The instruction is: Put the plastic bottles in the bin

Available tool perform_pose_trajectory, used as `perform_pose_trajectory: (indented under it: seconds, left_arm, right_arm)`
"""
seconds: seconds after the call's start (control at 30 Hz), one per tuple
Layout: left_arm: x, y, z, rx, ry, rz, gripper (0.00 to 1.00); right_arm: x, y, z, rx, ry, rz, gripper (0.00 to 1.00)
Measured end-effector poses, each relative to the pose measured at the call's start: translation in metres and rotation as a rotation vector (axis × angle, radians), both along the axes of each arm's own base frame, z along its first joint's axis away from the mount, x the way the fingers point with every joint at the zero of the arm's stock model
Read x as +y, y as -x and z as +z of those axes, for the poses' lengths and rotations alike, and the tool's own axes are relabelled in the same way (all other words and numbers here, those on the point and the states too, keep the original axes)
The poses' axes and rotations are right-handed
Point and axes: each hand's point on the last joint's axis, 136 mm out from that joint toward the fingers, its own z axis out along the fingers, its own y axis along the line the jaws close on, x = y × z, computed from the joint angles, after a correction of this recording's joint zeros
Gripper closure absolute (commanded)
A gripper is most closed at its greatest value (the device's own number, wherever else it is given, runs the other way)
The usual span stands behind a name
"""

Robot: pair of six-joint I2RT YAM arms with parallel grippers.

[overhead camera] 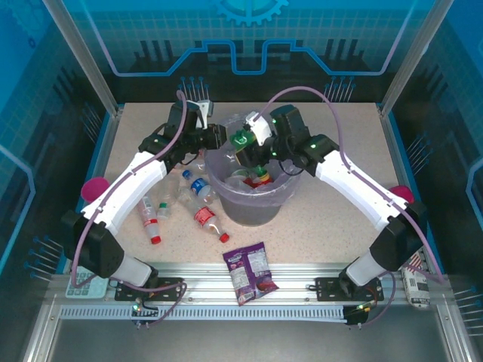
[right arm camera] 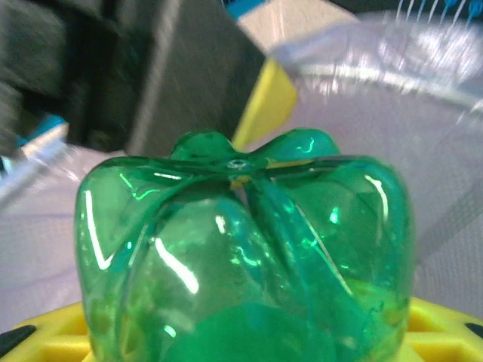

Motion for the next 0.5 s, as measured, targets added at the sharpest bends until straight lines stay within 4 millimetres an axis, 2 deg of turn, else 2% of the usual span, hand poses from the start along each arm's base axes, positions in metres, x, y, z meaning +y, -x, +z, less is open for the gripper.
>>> perform_pose_trajectory:
  seconds: [0.1,0.27,0.4,0.5]
  left_arm:
    - [-0.002,0.0,0.001,-0.002,0.005,0.007,0.7]
    - [-0.002,-0.002,0.001,-0.006,0.007,0.015,0.7]
    - [-0.002,-0.003,0.001,-0.012,0.007,0.021,0.7]
    - [-0.002,-0.004,0.002,-0.018,0.01,0.022,0.7]
  right_arm:
    - [-0.003,0.0,-0.023,0.032,0.055,-0.022,0.41]
    - [-0.011,-0.001,-0.055,0.05,0.156,-0.054,0.29]
    - [-0.013,0.0,-0.063,0.041,0.199,-0.061,0.15]
    - [-0.015,-0.003,-0.063,0.029,0.212,-0.072,0.11]
